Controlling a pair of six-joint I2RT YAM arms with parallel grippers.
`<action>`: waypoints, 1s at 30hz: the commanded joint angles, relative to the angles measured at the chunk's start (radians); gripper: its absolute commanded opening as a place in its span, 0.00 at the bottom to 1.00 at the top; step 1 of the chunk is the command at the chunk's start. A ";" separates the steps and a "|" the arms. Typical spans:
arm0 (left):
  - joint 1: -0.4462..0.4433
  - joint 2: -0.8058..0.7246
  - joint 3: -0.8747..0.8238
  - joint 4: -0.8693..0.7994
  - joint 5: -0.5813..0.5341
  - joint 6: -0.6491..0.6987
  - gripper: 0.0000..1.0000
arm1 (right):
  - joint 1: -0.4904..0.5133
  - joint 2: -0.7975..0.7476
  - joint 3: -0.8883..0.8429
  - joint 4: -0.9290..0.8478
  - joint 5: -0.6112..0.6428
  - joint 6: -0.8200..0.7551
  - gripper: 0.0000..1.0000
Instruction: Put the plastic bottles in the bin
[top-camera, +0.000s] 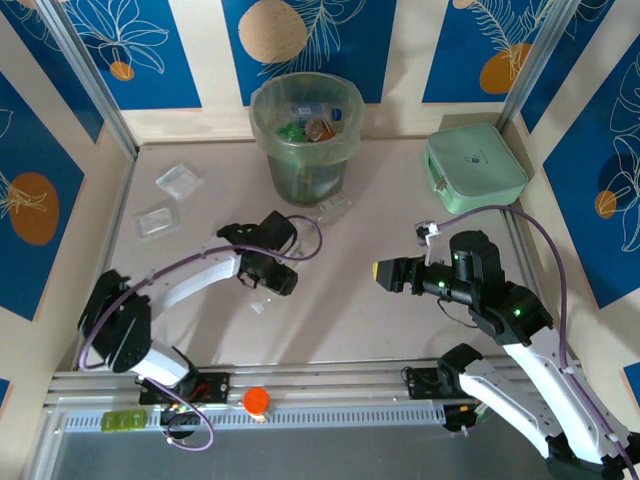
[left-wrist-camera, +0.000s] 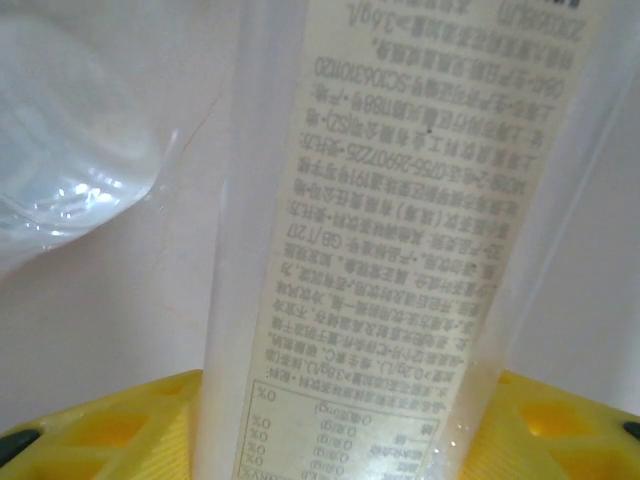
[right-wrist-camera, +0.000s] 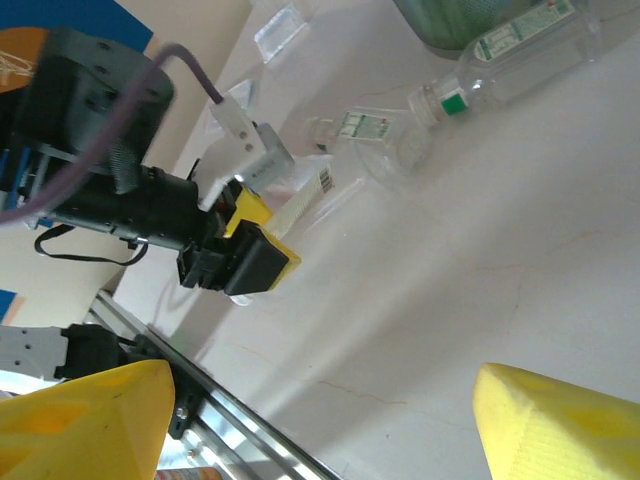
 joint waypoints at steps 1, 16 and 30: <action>-0.008 -0.117 0.026 0.060 0.203 -0.028 0.57 | 0.000 0.002 -0.001 0.077 -0.069 0.045 0.79; -0.007 -0.385 -0.198 0.965 0.736 -0.571 0.56 | 0.000 0.086 -0.035 0.628 -0.325 0.225 0.91; -0.006 -0.404 -0.238 1.191 0.819 -0.705 0.57 | -0.007 0.213 -0.081 0.988 -0.476 0.394 0.77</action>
